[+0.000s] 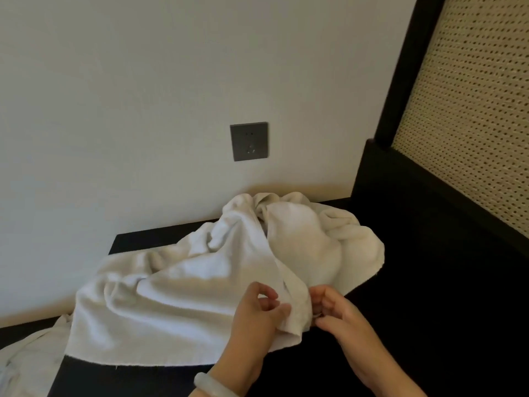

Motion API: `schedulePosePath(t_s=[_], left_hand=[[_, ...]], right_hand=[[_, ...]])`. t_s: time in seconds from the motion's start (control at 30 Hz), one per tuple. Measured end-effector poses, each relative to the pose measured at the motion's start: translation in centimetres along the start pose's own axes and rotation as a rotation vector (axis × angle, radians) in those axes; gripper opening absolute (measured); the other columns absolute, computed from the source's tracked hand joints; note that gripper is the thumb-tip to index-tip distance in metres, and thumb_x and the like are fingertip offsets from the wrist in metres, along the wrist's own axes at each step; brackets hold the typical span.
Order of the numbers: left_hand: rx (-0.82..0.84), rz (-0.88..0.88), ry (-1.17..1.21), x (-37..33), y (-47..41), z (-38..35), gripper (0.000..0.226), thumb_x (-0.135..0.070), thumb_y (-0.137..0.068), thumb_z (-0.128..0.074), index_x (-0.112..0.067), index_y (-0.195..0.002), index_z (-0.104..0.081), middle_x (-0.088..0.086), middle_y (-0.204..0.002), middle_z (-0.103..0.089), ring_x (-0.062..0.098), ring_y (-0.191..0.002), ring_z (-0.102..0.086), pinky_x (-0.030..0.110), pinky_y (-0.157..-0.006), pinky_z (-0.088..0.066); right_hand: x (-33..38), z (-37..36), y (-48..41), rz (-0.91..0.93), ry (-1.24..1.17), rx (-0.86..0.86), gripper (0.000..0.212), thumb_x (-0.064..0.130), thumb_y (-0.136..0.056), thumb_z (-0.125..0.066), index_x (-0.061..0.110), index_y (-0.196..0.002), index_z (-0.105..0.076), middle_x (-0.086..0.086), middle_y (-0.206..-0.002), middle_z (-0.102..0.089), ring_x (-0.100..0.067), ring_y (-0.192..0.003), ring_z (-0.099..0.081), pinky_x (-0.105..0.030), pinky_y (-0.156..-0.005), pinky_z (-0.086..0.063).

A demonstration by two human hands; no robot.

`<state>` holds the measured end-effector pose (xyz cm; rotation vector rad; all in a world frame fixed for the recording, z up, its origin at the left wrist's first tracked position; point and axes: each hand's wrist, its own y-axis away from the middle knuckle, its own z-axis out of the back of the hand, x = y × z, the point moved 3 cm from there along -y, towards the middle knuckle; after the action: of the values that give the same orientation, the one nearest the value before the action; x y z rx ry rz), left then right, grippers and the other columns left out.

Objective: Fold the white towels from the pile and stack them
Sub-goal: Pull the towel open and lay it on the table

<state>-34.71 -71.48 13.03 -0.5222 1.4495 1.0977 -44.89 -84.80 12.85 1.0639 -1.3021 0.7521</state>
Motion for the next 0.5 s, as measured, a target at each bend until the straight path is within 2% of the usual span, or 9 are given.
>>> schedulePosePath(t_s=[0.07,0.13,0.23,0.27,0.33,0.4,0.5], left_hand=[[0.026,-0.043,0.054,-1.5,0.7,-1.1,0.02,-0.013,-0.077,-0.074,-0.02,-0.084,-0.057,0.019,-0.088,-0.068,0.027,-0.073,-0.065,0.039,-0.067,-0.052],[0.072,-0.079,0.091,-3.1,1.3,-2.3,0.017,-0.011,-0.075,-0.073,-0.022,-0.078,-0.061,0.019,-0.084,-0.067,0.034,-0.077,-0.066,0.047,-0.074,-0.056],[0.172,-0.105,0.11,-5.2,1.8,-4.1,0.023,0.0,-0.084,-0.069,-0.02,-0.075,-0.071,0.009,-0.074,-0.061,0.026,-0.074,-0.065,0.047,-0.08,-0.059],[0.217,-0.107,0.125,-5.9,1.9,-4.6,0.023,0.001,-0.086,-0.068,-0.019,-0.076,-0.073,0.005,-0.072,-0.06,0.022,-0.073,-0.063,0.043,-0.08,-0.059],[0.307,-0.113,0.144,-7.3,2.2,-5.4,0.023,-0.001,-0.089,-0.066,-0.019,-0.079,-0.076,-0.001,-0.07,-0.063,0.018,-0.071,-0.064,0.033,-0.073,-0.056],[0.365,-0.134,0.111,-8.5,2.3,-6.1,0.029,0.001,-0.091,-0.061,-0.021,-0.082,-0.077,-0.004,-0.074,-0.07,0.014,-0.073,-0.068,0.025,-0.069,-0.054],[0.424,-0.185,0.047,-9.6,2.4,-7.2,0.029,0.007,-0.088,-0.061,-0.017,-0.087,-0.076,0.003,-0.09,-0.075,0.017,-0.084,-0.073,0.026,-0.074,-0.057]], right_hand=[[1.2,0.7,1.1,0.038,0.023,0.047,0.036,0.004,-0.085,-0.069,0.016,-0.118,-0.063,-0.005,-0.115,-0.07,-0.019,-0.108,-0.067,-0.031,-0.093,-0.053],[2.5,1.6,2.0,0.088,0.189,-0.015,0.041,0.018,-0.08,-0.078,0.031,-0.116,-0.062,0.003,-0.113,-0.07,-0.013,-0.105,-0.067,-0.029,-0.092,-0.053],[4.9,2.9,3.3,0.22,0.32,-0.229,0.03,0.011,-0.092,-0.066,0.04,-0.098,-0.068,0.007,-0.094,-0.072,-0.003,-0.085,-0.066,-0.014,-0.075,-0.049],[5.6,3.5,3.8,0.249,0.322,-0.309,0.033,0.008,-0.095,-0.06,0.04,-0.094,-0.069,0.006,-0.088,-0.071,-0.003,-0.079,-0.065,-0.013,-0.071,-0.048],[6.8,4.8,4.8,0.254,0.297,-0.408,0.036,0.009,-0.097,-0.055,0.04,-0.092,-0.071,0.003,-0.087,-0.072,-0.01,-0.08,-0.066,-0.02,-0.072,-0.05],[7.8,5.7,5.7,0.22,0.281,-0.418,0.032,0.016,-0.097,-0.056,0.044,-0.094,-0.072,0.006,-0.092,-0.073,-0.011,-0.086,-0.068,-0.026,-0.078,-0.052],[8.6,6.0,6.8,0.159,0.311,-0.302,0.031,0.021,-0.086,-0.072,0.046,-0.104,-0.072,0.018,-0.105,-0.069,-0.001,-0.097,-0.066,-0.014,-0.082,-0.05]])
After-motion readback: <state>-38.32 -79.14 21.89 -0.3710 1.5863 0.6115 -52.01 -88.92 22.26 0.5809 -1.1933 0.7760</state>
